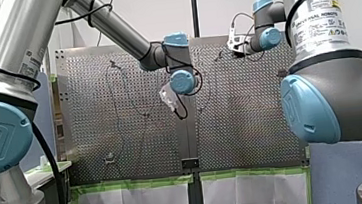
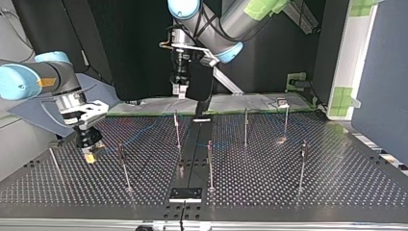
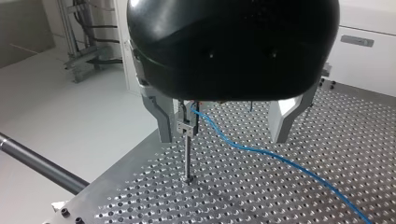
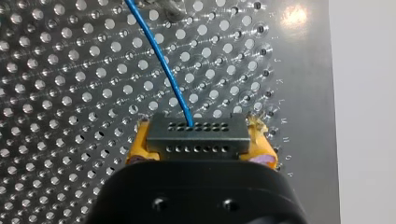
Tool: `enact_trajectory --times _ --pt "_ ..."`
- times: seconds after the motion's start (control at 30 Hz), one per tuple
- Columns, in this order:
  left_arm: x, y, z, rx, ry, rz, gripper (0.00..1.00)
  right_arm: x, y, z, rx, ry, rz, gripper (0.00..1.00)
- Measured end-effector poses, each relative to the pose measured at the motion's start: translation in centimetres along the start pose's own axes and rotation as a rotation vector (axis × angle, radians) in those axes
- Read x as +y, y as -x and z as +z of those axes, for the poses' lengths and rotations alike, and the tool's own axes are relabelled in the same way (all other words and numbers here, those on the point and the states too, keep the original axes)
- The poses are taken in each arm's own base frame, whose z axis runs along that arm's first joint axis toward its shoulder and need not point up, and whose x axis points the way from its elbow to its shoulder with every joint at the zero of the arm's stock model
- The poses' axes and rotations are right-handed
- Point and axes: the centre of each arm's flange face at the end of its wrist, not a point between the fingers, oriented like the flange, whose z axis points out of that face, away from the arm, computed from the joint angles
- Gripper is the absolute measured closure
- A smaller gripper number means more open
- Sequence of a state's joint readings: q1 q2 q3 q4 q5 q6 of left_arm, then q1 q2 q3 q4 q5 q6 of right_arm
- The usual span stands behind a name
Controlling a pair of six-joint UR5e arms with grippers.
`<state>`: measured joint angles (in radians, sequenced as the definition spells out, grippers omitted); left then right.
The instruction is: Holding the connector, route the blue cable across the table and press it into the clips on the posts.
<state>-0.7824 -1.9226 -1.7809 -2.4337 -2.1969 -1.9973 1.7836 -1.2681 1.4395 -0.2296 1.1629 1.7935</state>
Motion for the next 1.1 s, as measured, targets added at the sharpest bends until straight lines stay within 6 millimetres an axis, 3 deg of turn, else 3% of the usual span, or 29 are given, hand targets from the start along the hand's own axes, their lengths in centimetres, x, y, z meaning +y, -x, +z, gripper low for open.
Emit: enact_trajectory --times 0.13,0.4,0.77,1.1 --pt "0.9 -0.7 -0.6 0.000 0.001 0.021 0.00 0.3 0.0 0.0 0.001 0.008 0.000 1.00" --pt "4.9 -2.2 -0.7 -0.007 0.041 0.043 0.00 1.1 -0.2 -0.1 0.011 0.049 -0.001 1.00" --pt "10.7 -2.4 -0.5 -0.047 0.118 0.055 0.00 1.2 -0.2 -0.1 0.011 0.054 0.000 1.00" --pt "13.1 -3.4 -2.7 -0.052 0.126 0.056 0.00 1.2 -0.1 -0.1 0.010 0.055 0.000 1.00"
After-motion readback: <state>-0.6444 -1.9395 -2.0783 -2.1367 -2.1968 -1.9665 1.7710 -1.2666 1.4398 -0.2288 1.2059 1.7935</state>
